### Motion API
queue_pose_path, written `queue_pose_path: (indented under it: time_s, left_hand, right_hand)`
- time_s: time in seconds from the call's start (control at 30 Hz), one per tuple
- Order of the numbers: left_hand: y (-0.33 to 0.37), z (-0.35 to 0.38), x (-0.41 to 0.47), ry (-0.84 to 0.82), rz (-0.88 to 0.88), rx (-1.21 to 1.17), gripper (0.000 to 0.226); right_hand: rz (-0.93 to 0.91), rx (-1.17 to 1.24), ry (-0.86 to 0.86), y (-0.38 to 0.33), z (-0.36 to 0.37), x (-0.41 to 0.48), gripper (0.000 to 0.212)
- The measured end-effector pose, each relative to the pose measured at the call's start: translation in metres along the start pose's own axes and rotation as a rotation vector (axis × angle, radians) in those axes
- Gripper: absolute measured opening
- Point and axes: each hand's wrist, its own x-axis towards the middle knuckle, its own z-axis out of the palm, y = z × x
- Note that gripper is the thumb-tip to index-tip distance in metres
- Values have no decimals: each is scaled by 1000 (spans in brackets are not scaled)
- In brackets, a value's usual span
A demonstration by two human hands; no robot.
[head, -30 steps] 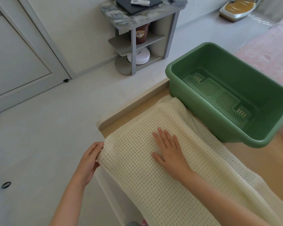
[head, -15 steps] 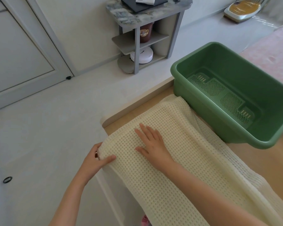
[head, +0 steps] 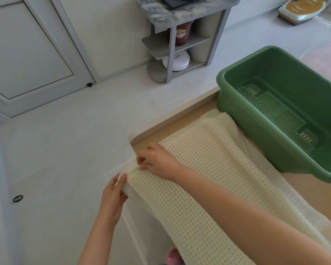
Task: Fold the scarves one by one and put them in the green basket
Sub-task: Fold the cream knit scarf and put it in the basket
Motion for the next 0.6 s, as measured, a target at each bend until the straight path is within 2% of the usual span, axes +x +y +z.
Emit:
queue_pose_path:
  time_s: [0.07,0.17,0.23,0.3,0.33,0.43,0.53,0.6]
  left_hand:
    - [-6,1,1,-19,-11,-83,25]
    - [-6,4,0,-78,-29,-252,54]
    - [-3,4,0,-117,-17,-329,71]
    - [-1,4,0,-134,-2,-302,81]
    - [-2,5,0,-132,16,-233,75]
    - [-9,6,1,-20,113,13,31]
    - [-11,11,6,121,197,144,25]
    - [-6,18,7,187,257,215,22]
  right_hand:
    - [-58,36,106,-8,-2,2,8]
    - [-201,-21,237,-21,0,16,6]
    - [-255,-68,234,-23,7,24,7]
    - [-242,-172,159,-14,22,27,10]
    - [-208,-224,132,-8,30,27,10]
    - [-147,-269,116,0,40,26,10]
    - [-162,-168,183,-1,27,20,13]
    - [-80,-112,286,5,7,4,14]
